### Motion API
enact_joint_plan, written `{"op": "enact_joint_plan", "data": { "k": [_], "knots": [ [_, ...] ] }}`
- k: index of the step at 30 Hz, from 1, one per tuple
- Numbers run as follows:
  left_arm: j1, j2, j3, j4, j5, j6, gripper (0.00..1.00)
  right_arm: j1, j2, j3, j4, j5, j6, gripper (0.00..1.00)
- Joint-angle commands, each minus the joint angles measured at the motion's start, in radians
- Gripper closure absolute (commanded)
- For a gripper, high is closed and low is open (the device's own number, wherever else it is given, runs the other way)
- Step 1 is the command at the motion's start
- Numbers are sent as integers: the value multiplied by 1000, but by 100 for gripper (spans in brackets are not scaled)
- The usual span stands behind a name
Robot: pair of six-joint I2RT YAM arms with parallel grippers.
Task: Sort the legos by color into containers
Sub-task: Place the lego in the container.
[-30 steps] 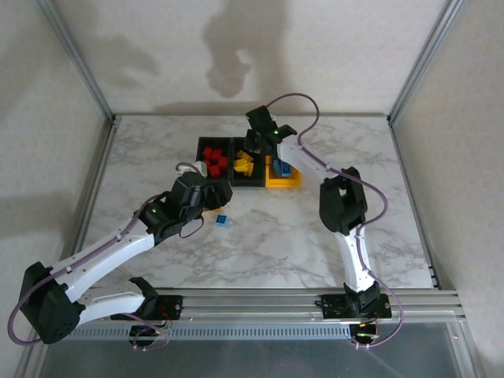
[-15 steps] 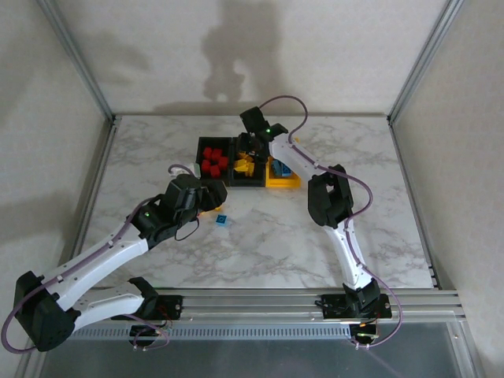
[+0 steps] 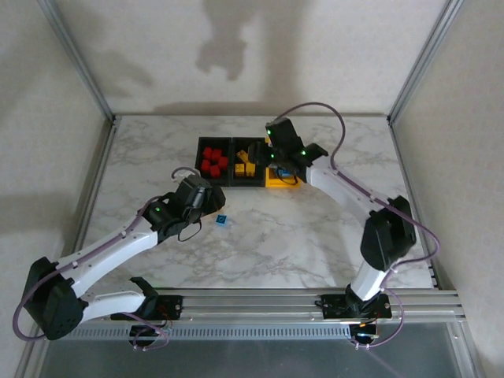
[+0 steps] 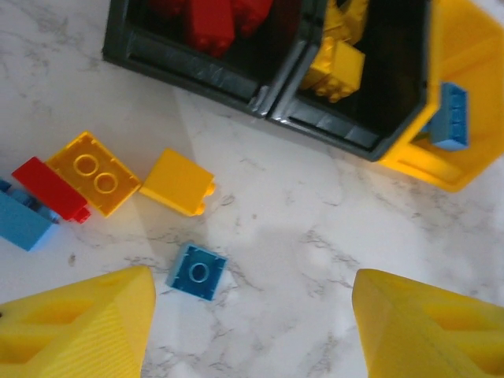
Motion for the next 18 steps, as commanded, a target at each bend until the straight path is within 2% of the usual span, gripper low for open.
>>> {"op": "enact_joint_plan", "data": {
  "k": [1,4,9,13,18],
  "knots": [
    [26,71,27,-56,-10,23,31,11,-93,-153,40,-14,13,42],
    [45,163,76,-76,-7,82,26,12,-210,-310,58,-4,44,40],
    [57,363,179,-120,-19,195,23,12,-374,-514,45,26,112,40],
    [60,472,238,-128,-52,248,22,11,-466,-593,4,71,146,39],
    [73,571,307,-132,-64,281,23,9,-536,-615,-51,121,149,38]
  ]
}}
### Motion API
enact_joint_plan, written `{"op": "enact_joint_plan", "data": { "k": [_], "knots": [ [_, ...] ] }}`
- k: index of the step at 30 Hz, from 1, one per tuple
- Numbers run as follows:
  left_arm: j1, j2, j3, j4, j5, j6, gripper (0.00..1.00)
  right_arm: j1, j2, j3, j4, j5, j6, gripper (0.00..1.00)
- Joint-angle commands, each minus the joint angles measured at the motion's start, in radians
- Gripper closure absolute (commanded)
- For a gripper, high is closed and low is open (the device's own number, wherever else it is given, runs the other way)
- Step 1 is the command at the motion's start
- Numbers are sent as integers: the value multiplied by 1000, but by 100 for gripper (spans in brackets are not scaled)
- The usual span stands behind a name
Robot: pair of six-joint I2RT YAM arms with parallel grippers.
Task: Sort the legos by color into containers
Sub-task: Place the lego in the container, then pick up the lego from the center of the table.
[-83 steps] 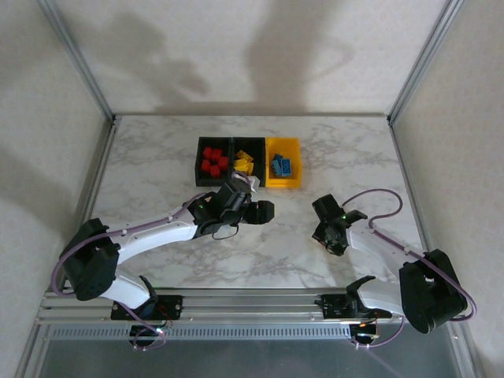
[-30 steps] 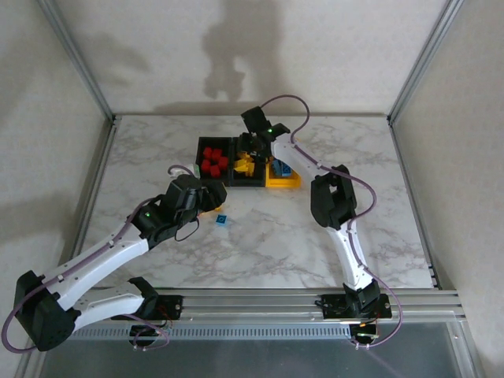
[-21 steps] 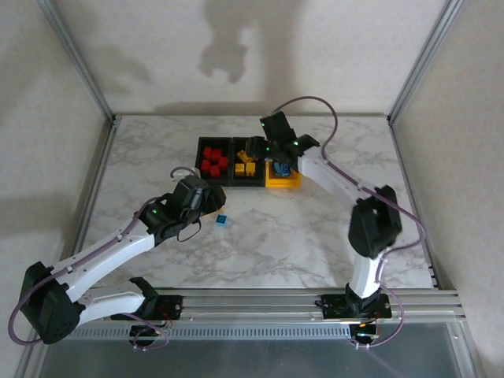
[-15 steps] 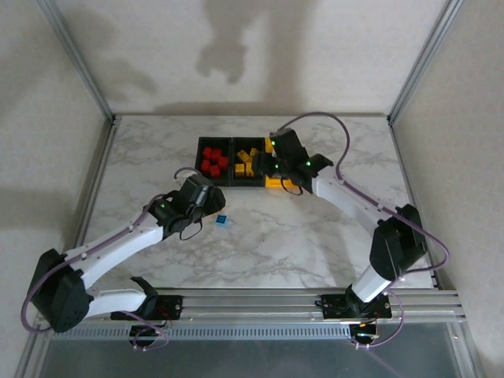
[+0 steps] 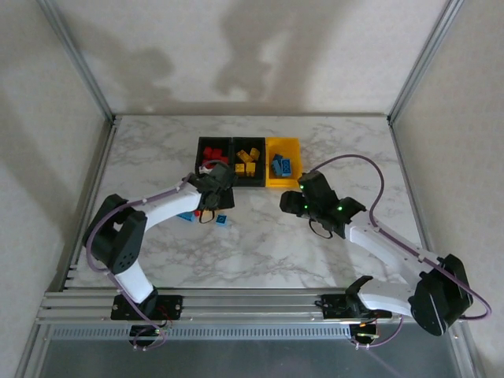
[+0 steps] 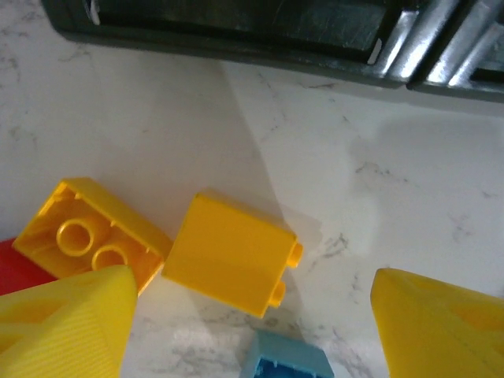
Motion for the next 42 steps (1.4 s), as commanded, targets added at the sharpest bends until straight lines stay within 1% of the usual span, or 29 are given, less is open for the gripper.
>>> {"op": "enact_joint_plan", "data": {
  "k": [1,6,11,17,21,22,24,26,29,36,42],
  "knots": [
    [15,50,63,-48,-45,60,23,1,-42,-12,-44,60,20,38],
    [15,117,92,-52,-38,70,23,-3,-69,-32,-45,71,26,37],
    [15,134,93,-58,-39,71,29,-4,-77,-46,-41,66,36,37],
    [2,119,96,-58,-5,70,44,-5,-71,-49,-34,69,38,37],
    [-3,136,103,-59,3,70,50,-5,-58,-48,-26,65,38,37],
    [-3,139,105,-57,5,70,54,-5,-59,-48,-26,64,38,37],
    [-6,144,108,-59,8,71,57,-5,-64,-48,-31,64,40,37],
    [-8,139,114,-60,10,76,62,-5,-74,-52,-33,67,43,37],
    [-9,132,131,-70,11,80,66,-6,-78,-54,-35,69,45,38],
    [-16,99,197,-113,9,81,66,-6,-94,-62,-35,74,52,38],
    [-31,103,344,-157,14,85,66,-6,-113,-61,-41,75,55,37]
  ]
}}
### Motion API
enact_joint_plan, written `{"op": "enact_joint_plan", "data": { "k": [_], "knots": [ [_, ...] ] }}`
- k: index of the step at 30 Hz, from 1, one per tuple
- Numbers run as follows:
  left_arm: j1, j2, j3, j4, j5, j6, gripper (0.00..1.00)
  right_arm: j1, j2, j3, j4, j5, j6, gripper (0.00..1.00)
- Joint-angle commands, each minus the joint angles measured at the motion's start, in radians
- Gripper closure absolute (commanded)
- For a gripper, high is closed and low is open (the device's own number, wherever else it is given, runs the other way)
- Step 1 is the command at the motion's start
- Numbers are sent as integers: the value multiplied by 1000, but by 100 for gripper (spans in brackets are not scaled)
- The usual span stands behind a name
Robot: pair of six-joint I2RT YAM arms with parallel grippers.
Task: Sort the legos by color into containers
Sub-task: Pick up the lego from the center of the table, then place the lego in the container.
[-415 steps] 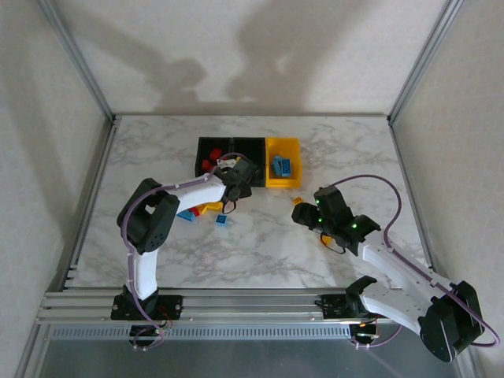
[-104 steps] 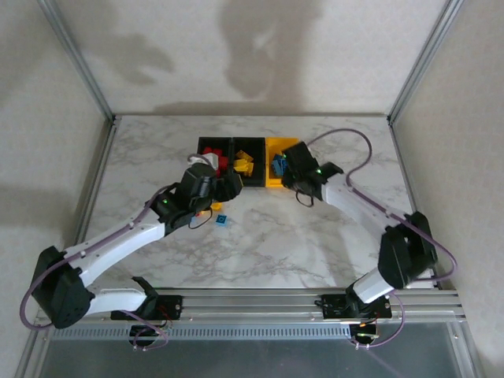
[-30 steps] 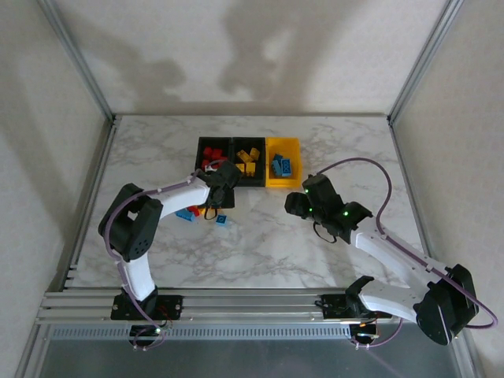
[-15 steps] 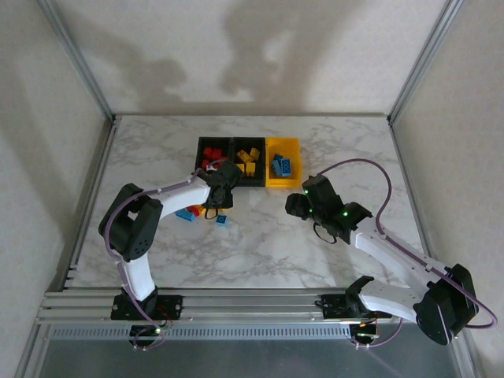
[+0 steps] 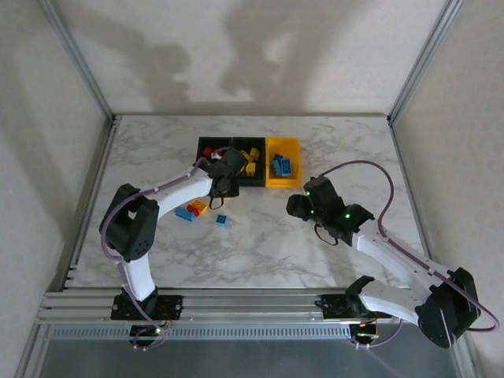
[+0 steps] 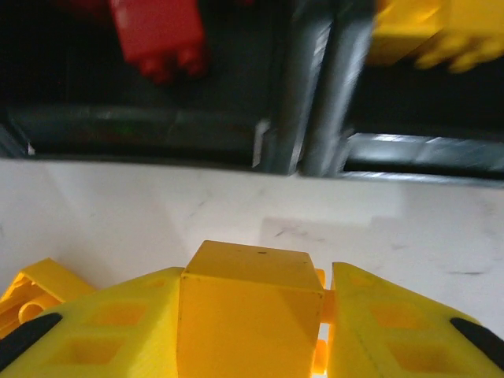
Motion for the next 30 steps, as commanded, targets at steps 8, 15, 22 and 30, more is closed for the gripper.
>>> {"op": "enact_joint_plan", "data": {
  "k": [8,15,22,30],
  "knots": [
    [-7,180,429,-114,-11,52,65,-5,-57,-41,-3,10,45,38],
    [20,490,864,-265,-48,76,65,-5,-119,-65,-39,23,78,38],
    [51,595,967,-277,-30,69,64,-5,-149,-65,-65,45,88,38],
    [51,593,963,-262,-13,71,45,-5,-121,-60,-52,38,86,38]
  ]
}}
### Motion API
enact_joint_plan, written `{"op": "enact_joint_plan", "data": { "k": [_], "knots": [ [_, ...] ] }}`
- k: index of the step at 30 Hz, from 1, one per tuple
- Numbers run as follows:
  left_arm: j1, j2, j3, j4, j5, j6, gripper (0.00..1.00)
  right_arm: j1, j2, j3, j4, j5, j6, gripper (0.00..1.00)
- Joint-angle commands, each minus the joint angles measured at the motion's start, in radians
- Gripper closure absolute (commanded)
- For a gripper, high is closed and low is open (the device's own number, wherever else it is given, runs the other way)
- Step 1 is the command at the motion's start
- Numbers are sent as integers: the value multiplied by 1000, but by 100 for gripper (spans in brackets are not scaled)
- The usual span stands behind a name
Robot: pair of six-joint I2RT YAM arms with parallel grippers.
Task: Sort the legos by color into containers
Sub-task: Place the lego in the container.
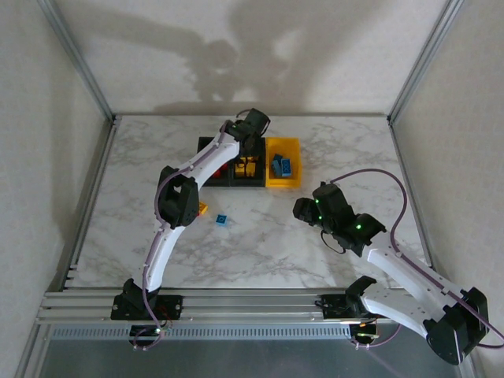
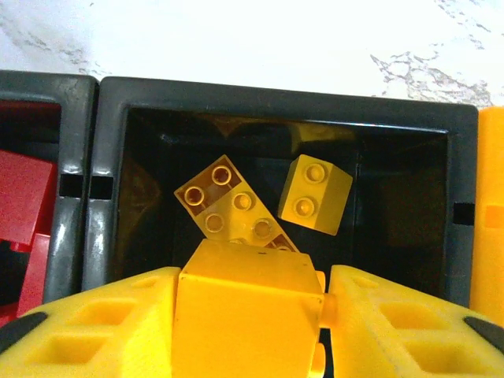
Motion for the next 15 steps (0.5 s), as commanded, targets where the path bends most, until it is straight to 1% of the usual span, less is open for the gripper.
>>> {"op": "enact_joint_plan", "data": {
  "k": [1,5,10,13,15],
  "knots": [
    [0,-8,32,-30,9,13,44,-5,11,-6,-7,19,11,38],
    [-1,-54,13,-22,8,16,43,-5,17,-6,-1,18,11,38],
    [-9,-160,-81,2,13,13,42,-5,27,4,2,14,5,38],
    [-22,-282,-227,49,-1,13,41,-5,22,1,4,13,3,38],
    [-26,-389,-373,101,-2,5,40,-5,21,-4,10,10,2,38]
  ]
}}
